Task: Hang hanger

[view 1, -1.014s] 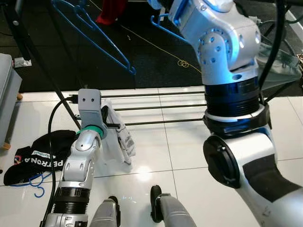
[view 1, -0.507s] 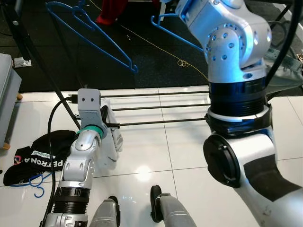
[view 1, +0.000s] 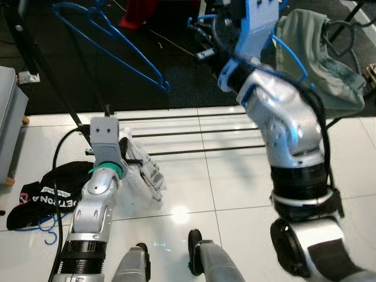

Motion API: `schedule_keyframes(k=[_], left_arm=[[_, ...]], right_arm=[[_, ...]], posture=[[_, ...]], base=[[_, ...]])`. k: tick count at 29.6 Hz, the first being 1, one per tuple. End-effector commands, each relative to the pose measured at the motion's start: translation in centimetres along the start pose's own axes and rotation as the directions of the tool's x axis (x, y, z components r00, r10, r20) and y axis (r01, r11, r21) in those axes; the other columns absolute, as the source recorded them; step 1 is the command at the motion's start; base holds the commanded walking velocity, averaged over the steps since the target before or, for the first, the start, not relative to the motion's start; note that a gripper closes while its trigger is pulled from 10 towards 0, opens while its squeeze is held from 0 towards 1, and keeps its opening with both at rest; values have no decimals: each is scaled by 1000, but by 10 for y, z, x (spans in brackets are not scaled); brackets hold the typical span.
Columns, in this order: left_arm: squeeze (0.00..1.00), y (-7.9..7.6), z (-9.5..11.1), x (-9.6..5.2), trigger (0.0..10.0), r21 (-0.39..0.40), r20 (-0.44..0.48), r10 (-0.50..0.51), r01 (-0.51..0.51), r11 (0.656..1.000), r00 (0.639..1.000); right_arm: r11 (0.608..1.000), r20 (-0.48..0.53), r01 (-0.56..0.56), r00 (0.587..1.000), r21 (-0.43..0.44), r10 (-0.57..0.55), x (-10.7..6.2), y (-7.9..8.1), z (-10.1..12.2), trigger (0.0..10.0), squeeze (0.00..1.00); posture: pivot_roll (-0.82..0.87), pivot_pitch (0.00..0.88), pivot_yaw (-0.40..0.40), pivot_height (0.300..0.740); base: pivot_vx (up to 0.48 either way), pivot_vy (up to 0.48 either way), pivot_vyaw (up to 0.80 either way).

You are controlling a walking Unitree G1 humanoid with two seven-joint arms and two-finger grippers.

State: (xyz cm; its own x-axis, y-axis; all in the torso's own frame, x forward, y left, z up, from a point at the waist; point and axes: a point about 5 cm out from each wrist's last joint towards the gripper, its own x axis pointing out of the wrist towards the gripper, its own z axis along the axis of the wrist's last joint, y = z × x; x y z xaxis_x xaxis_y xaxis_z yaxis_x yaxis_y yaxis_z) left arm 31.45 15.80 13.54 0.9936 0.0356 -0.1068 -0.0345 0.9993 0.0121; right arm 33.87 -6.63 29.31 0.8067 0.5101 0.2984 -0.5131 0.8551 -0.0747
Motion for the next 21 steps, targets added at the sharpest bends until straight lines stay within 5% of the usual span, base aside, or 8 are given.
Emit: schedule_keyframes(k=[1, 15, 16, 19, 21], left_arm=[[0, -1, -7, -4, 10000, 4, -8, 1, -1, 1000, 1000], [0, -3, -27, -10, 10000, 34, -46, -12, 13, 999, 999], [0, 0, -33, -14, 10000, 38, -53, -4, 6, 999, 999], [0, 0, -33, -14, 10000, 38, -53, -4, 6, 999, 999], [0, 3, -40, -18, 10000, 29, -64, 5, -3, 1000, 998]], right_arm=[[998, -76, 66, 995, 0, -66, -14, -10, -28, 10000, 0], [990, -211, 133, 967, -48, -140, -58, -24, -77, 10000, 0], [985, -264, 168, 949, -45, -173, -71, -25, -95, 10000, 0], [985, -264, 168, 949, -45, -173, -71, -25, -95, 10000, 0], [977, -327, 207, 922, -44, -210, -88, -27, -117, 10000, 0]], posture=[[-34, 222, -7, 740], [-39, 220, 19, 740], [-43, 188, 17, 740], [-43, 188, 17, 740], [-49, 148, 13, 740]], base=[[0, 0, 0], [0, 0, 0], [0, 0, 0], [0, 0, 0], [0, 0, 0]])
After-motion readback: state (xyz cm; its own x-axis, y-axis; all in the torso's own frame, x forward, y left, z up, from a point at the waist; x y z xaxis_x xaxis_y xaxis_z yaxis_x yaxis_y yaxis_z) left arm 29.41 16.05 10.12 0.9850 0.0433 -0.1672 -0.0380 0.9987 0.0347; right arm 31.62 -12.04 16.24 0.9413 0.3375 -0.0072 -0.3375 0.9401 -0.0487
